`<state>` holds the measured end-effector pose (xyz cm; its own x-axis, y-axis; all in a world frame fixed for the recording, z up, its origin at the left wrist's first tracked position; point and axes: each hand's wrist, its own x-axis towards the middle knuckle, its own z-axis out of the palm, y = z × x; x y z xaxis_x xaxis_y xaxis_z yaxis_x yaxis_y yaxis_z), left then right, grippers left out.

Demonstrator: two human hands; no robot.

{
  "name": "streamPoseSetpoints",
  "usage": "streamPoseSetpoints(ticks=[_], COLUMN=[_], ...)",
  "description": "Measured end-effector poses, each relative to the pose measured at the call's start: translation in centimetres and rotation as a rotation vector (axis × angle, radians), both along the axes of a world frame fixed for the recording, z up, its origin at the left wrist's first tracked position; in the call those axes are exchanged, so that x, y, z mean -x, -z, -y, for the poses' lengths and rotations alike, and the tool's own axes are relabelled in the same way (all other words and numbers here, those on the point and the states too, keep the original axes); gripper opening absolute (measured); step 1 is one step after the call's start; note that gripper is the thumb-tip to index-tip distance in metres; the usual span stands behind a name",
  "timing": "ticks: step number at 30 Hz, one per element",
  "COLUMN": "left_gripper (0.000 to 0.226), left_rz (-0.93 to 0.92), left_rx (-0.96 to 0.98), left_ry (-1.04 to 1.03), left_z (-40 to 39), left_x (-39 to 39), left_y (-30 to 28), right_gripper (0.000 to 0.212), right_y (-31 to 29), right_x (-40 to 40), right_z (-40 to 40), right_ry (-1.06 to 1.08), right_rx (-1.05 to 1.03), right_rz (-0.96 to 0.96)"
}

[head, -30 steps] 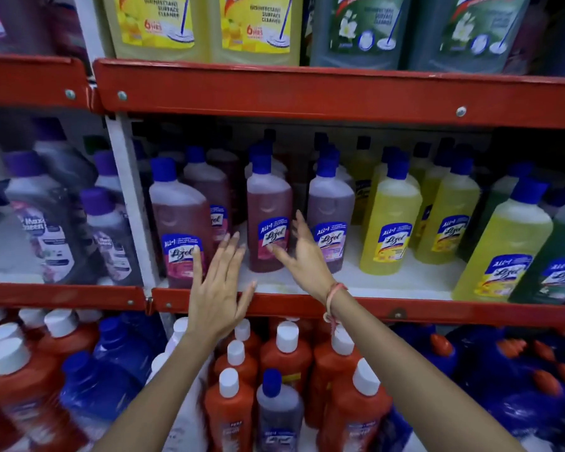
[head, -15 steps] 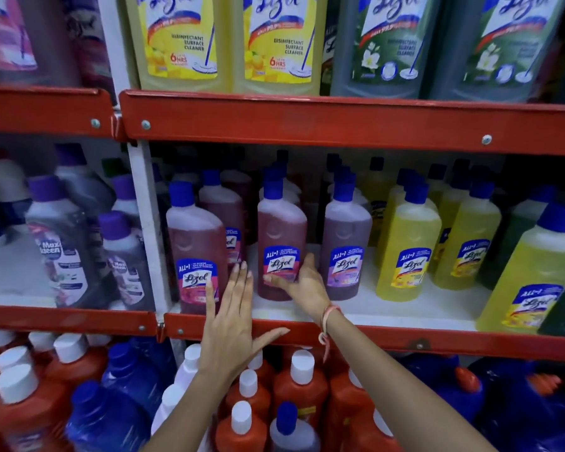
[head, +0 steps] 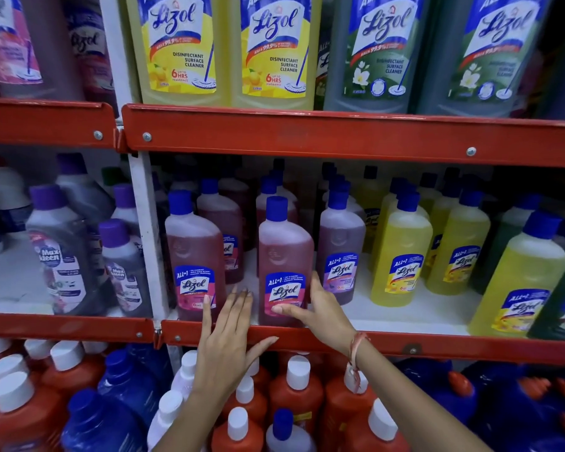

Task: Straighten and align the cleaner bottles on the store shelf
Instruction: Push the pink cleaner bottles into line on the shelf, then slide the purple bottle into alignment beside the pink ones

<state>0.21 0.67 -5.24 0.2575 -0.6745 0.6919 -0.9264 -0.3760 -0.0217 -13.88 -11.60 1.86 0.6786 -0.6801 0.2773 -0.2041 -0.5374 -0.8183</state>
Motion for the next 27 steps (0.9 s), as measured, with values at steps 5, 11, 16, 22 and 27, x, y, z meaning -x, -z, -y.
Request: streamPoseSetpoints(ticks=[5, 11, 16, 22, 27], left_gripper=[0.078, 0.078, 0.078, 0.079, 0.079], left_rz=[0.008, 0.010, 0.009, -0.004, -0.028], left_rx=[-0.006, -0.033, -0.038, -0.010, -0.007], left_ry=[-0.006, -0.017, -0.015, -0.001, 0.024], left_z=[-0.2, -0.4, -0.5, -0.3, -0.2], left_x=[0.0, 0.2, 0.0, 0.0, 0.0], left_y=[0.0, -0.1, -0.1, 0.0, -0.1], right_gripper=[0.066, 0.065, 0.068, 0.107, 0.095], right_y=[0.3, 0.0, -0.8, 0.1, -0.5], right_x=[0.8, 2.8, 5.1, 4.1, 3.6], right_z=[0.1, -0.3, 1.9, 6.7, 8.2], right_ry=[-0.025, 0.040, 0.361, 0.290, 0.249], right_rx=[-0.033, 0.066, 0.288, -0.005, -0.184], right_rz=[0.018, 0.187, 0.372, 0.216, 0.177])
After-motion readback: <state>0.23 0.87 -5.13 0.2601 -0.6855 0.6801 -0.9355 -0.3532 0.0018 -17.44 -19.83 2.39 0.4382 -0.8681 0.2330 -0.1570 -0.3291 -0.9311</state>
